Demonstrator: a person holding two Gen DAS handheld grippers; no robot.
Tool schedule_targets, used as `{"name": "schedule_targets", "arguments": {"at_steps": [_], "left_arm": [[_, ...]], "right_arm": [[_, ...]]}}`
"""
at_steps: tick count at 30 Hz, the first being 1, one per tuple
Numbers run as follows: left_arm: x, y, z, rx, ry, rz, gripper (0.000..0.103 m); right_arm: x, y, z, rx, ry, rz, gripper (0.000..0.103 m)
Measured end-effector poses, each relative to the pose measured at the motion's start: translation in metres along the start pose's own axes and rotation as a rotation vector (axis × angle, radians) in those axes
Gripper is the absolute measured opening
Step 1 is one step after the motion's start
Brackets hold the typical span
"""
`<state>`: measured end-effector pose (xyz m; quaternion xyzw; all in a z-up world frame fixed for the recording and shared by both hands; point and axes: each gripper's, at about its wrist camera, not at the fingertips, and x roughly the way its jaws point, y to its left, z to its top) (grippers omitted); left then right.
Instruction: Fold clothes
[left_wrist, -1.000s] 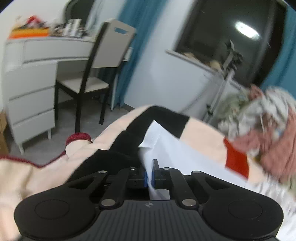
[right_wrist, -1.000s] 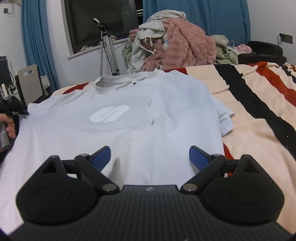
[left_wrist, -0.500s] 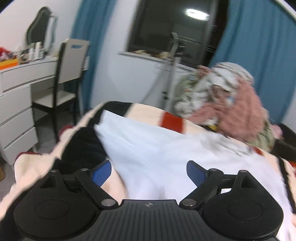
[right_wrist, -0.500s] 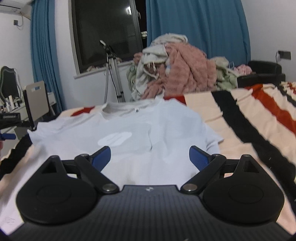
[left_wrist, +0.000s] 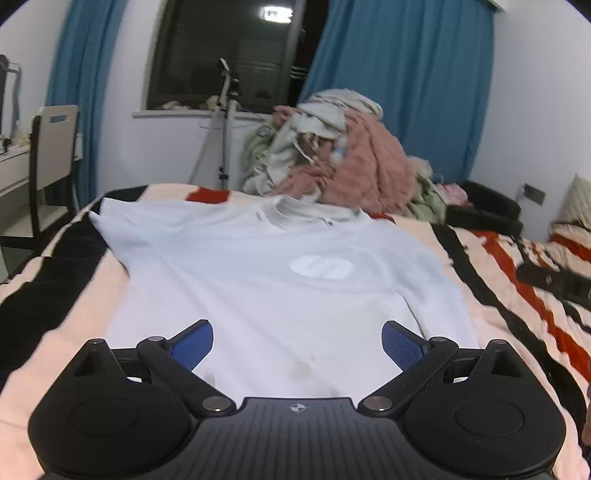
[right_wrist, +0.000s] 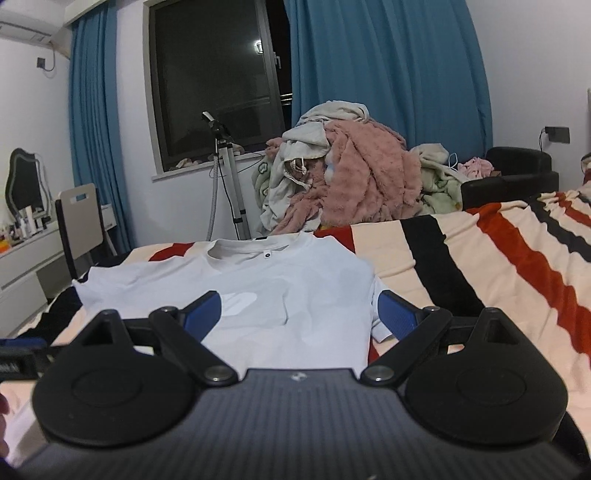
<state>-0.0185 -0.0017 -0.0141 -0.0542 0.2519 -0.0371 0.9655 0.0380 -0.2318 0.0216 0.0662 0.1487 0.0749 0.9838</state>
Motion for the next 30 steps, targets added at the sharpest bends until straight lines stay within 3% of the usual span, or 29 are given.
{"name": "schedule_targets", "arguments": {"at_steps": [3, 6, 7, 8, 9, 15, 20, 27, 28, 29, 30], "left_arm": [[-0.003, 0.001, -0.002, -0.008, -0.012, -0.016, 0.099], [-0.006, 0.002, -0.004, -0.015, -0.025, -0.031, 0.099], [-0.007, 0.004, -0.004, -0.019, -0.026, -0.034, 0.099], [-0.005, 0.006, -0.003, -0.025, -0.024, -0.034, 0.099], [-0.003, 0.007, -0.002, -0.030, -0.019, -0.032, 0.099], [0.011, 0.010, -0.005, -0.042, 0.021, -0.015, 0.099], [0.025, 0.009, -0.007, -0.045, 0.053, -0.029, 0.099], [0.048, 0.007, -0.008, -0.062, 0.062, -0.060, 0.099], [0.051, 0.007, -0.008, -0.066, 0.065, -0.064, 0.099], [0.054, 0.007, -0.008, -0.070, 0.068, -0.068, 0.099], [0.057, 0.007, -0.008, -0.074, 0.071, -0.072, 0.099]], "right_arm": [[-0.002, -0.003, 0.004, 0.002, -0.012, -0.009, 0.093], [0.003, -0.023, 0.009, 0.105, -0.003, -0.014, 0.092], [0.008, -0.036, 0.010, 0.169, 0.006, -0.019, 0.089], [0.013, -0.048, 0.012, 0.228, 0.015, -0.024, 0.076], [0.019, -0.060, 0.011, 0.280, 0.024, -0.033, 0.071], [0.090, -0.139, -0.018, 0.591, 0.119, -0.087, 0.059], [0.147, -0.174, -0.057, 0.766, 0.194, -0.037, 0.047], [0.208, -0.183, -0.071, 0.812, 0.166, 0.054, 0.046], [0.215, -0.184, -0.070, 0.812, 0.167, 0.066, 0.038], [0.223, -0.182, -0.069, 0.803, 0.171, 0.080, 0.021], [0.230, -0.180, -0.066, 0.781, 0.181, 0.090, 0.014]]}}
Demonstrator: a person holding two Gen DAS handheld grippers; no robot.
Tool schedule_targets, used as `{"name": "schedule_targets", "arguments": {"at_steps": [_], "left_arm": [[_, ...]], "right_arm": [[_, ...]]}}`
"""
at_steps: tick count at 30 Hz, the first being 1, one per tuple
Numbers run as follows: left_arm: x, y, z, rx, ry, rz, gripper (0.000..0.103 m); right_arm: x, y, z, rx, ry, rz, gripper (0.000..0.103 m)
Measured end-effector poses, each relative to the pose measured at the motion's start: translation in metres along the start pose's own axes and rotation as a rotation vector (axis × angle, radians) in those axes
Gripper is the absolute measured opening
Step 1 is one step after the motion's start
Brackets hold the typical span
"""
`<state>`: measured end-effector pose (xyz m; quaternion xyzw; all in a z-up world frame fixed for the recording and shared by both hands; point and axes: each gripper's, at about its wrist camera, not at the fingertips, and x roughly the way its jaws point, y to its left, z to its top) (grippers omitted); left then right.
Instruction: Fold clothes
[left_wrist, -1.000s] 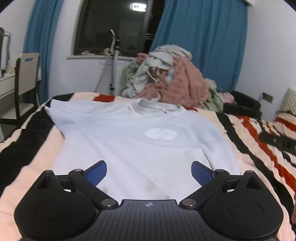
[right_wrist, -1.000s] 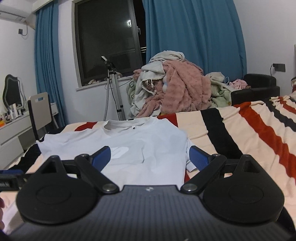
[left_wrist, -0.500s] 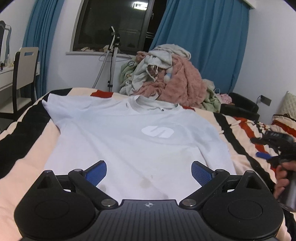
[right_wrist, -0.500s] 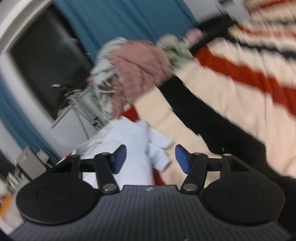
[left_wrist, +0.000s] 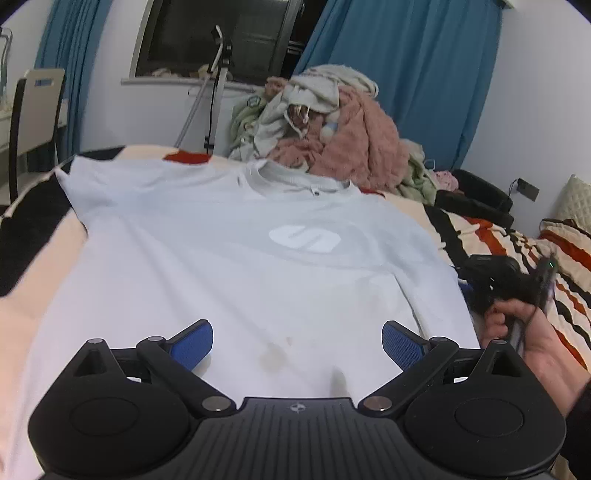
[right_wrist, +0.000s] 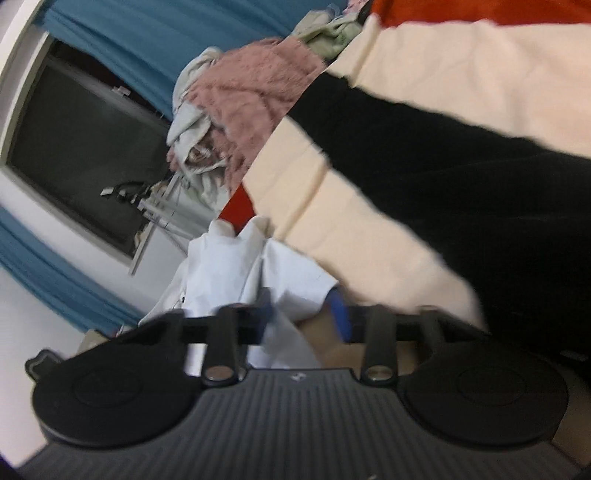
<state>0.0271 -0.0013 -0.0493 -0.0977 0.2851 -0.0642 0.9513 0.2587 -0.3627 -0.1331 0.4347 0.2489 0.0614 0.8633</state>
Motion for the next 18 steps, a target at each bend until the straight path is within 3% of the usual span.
{"name": "schedule_targets", "arguments": {"at_steps": [3, 8, 13, 16, 18], "left_arm": [[0.009, 0.001, 0.000, -0.012, 0.009, -0.012, 0.099], [0.024, 0.002, 0.001, -0.032, 0.023, -0.032, 0.099], [0.035, 0.003, 0.001, -0.038, 0.035, -0.036, 0.099], [0.041, 0.004, 0.000, -0.038, 0.042, -0.034, 0.099], [0.044, 0.004, 0.000, -0.037, 0.046, -0.032, 0.099]], "right_arm": [[0.010, 0.018, 0.011, -0.101, -0.004, -0.029, 0.009], [0.000, 0.047, 0.066, -0.243, -0.130, -0.102, 0.007], [0.015, 0.072, 0.128, -0.502, -0.203, -0.313, 0.007], [0.025, 0.063, 0.144, -0.544, -0.226, -0.391, 0.010], [0.027, 0.051, 0.144, -0.526, -0.216, -0.378, 0.016]]}}
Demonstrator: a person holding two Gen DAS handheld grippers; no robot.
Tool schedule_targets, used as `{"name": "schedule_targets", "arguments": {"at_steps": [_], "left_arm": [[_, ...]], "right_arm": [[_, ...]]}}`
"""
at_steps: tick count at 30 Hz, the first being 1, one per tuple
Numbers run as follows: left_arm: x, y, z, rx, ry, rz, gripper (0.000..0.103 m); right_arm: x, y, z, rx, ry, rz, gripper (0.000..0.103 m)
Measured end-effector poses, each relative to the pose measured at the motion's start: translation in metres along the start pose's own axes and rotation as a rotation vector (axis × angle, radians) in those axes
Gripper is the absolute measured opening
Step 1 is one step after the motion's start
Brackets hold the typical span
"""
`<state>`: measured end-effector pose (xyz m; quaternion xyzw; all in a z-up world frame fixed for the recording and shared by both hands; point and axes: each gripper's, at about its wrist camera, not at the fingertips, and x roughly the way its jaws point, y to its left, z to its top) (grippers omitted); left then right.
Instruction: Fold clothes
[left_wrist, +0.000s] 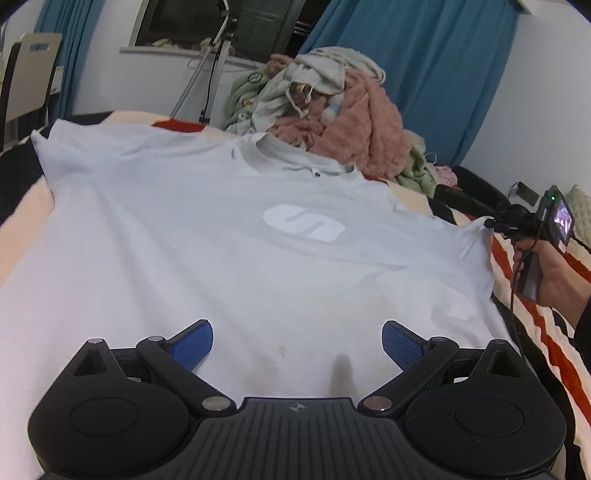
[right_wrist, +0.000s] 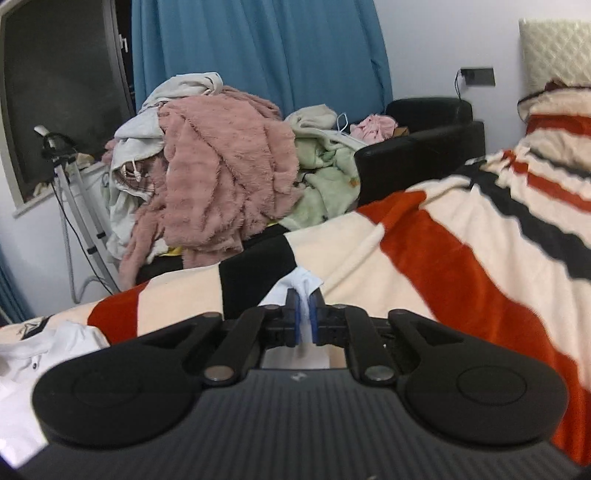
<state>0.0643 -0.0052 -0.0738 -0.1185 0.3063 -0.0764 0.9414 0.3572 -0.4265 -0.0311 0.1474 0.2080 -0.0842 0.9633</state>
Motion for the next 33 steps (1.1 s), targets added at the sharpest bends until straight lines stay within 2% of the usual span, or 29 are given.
{"name": "schedule_targets", "arguments": {"at_steps": [1, 2, 4, 9, 13, 20, 23, 26, 29, 32, 33], "left_arm": [[0.002, 0.000, 0.000, 0.000, 0.002, 0.001, 0.099], [0.004, 0.000, 0.000, 0.000, 0.004, 0.002, 0.099], [0.007, 0.001, 0.000, 0.000, 0.008, 0.003, 0.099], [0.014, 0.001, -0.001, 0.003, 0.017, 0.003, 0.099], [-0.002, -0.007, -0.002, 0.028, 0.011, -0.034, 0.099], [-0.040, -0.031, -0.014, 0.097, 0.037, -0.136, 0.097], [-0.060, -0.046, -0.027, 0.148, 0.072, -0.211, 0.091], [-0.068, -0.061, -0.041, 0.190, 0.121, -0.268, 0.082], [-0.064, -0.075, -0.057, 0.222, 0.185, -0.304, 0.070], [-0.059, -0.089, -0.073, 0.254, 0.249, -0.341, 0.055], [-0.058, -0.094, -0.078, 0.264, 0.271, -0.353, 0.047]], "right_arm": [[-0.012, 0.002, -0.003, -0.005, 0.002, 0.004, 0.037], [-0.023, 0.004, -0.006, -0.010, 0.003, 0.008, 0.065], [-0.046, 0.009, -0.012, -0.020, 0.007, 0.016, 0.083], [-0.104, 0.019, -0.028, -0.044, 0.015, 0.037, 0.081], [-0.154, 0.028, -0.040, -0.062, 0.022, 0.055, 0.081], [-0.338, 0.054, -0.082, -0.060, 0.029, 0.152, 0.081], [-0.397, 0.052, -0.110, -0.019, 0.006, 0.214, 0.081], [-0.439, 0.046, -0.134, 0.043, -0.002, 0.246, 0.081], [-0.466, 0.040, -0.144, 0.082, -0.023, 0.261, 0.081], [-0.481, 0.033, -0.142, 0.111, -0.067, 0.262, 0.081], [-0.482, 0.030, -0.141, 0.120, -0.074, 0.263, 0.081]]}}
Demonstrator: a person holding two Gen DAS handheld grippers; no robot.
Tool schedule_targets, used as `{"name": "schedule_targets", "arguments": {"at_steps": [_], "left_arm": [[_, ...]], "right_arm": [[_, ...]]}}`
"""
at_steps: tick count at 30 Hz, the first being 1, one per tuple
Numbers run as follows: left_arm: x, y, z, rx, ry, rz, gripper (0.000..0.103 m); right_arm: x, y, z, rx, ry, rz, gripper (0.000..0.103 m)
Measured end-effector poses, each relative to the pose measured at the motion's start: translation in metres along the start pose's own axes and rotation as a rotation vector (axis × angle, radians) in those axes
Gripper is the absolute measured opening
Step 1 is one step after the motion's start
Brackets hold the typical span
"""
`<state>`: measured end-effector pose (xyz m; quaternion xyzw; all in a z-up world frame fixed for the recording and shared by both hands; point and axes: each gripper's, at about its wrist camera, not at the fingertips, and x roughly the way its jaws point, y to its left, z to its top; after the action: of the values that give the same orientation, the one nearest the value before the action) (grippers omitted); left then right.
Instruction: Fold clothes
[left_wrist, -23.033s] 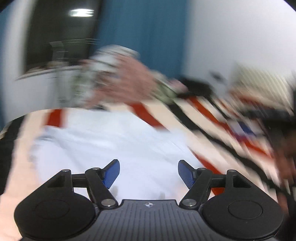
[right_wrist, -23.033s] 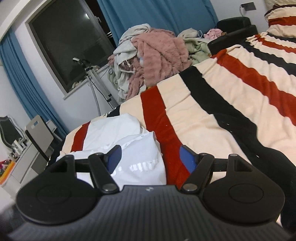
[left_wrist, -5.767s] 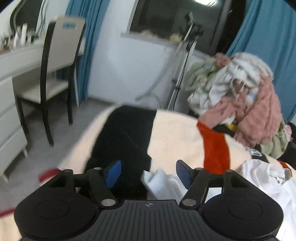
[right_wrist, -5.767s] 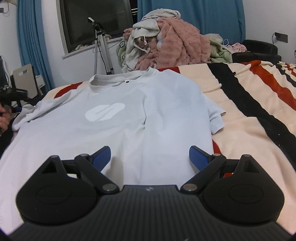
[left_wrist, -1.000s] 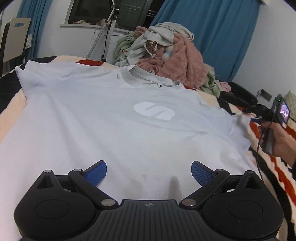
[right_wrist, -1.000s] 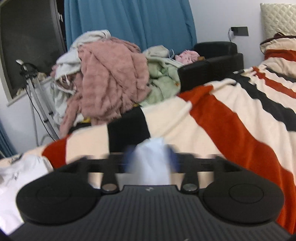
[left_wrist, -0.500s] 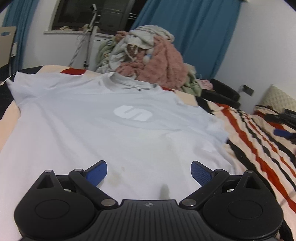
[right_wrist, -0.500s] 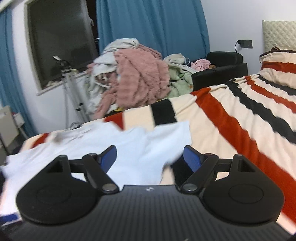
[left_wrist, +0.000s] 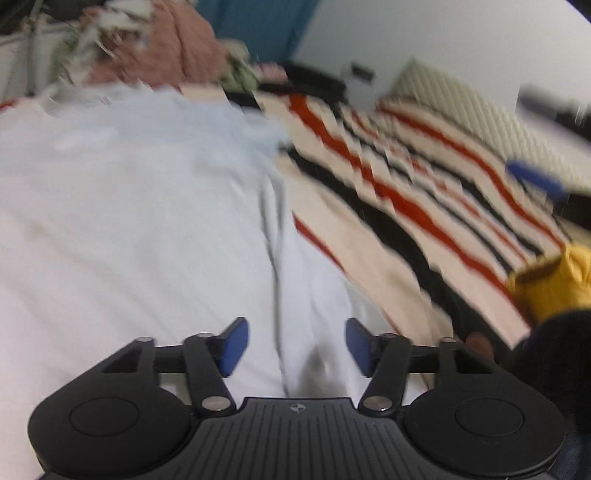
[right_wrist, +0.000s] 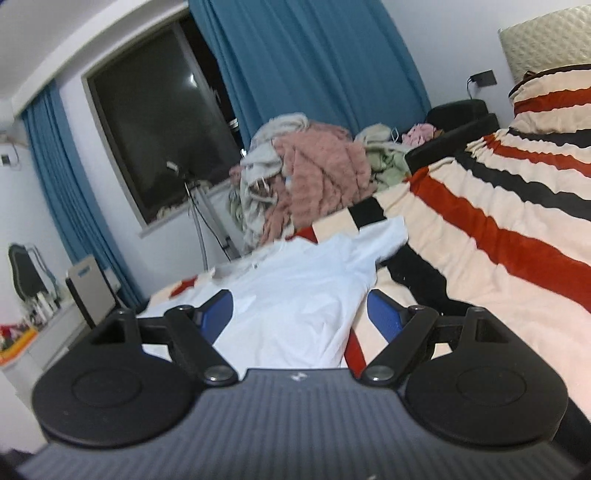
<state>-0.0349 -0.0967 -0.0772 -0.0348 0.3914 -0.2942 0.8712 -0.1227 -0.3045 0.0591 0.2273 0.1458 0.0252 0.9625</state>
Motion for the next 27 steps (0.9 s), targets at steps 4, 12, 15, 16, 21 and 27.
{"name": "schedule_targets", "arguments": {"at_steps": [4, 12, 15, 16, 21, 27], "left_arm": [[0.017, -0.019, -0.013, 0.034, 0.085, -0.055, 0.021], [0.020, -0.067, -0.003, -0.002, 0.083, -0.176, 0.003], [0.031, -0.097, 0.003, -0.036, 0.076, -0.209, 0.003], [0.039, -0.105, 0.004, -0.034, 0.083, -0.208, 0.003], [0.082, -0.140, -0.003, 0.023, 0.130, -0.160, 0.005], [0.079, -0.133, -0.002, 0.070, 0.127, -0.121, 0.058]], "right_arm": [[-0.004, -0.009, 0.000, 0.034, -0.013, 0.000, 0.082], [-0.014, -0.026, 0.000, 0.085, -0.072, 0.019, 0.082], [-0.021, -0.030, 0.002, 0.054, -0.129, -0.024, 0.082], [-0.023, -0.030, 0.003, 0.037, -0.149, -0.042, 0.083], [-0.019, -0.030, 0.003, -0.053, -0.166, -0.071, 0.083], [-0.003, -0.034, -0.003, -0.091, -0.101, -0.083, 0.083]]}}
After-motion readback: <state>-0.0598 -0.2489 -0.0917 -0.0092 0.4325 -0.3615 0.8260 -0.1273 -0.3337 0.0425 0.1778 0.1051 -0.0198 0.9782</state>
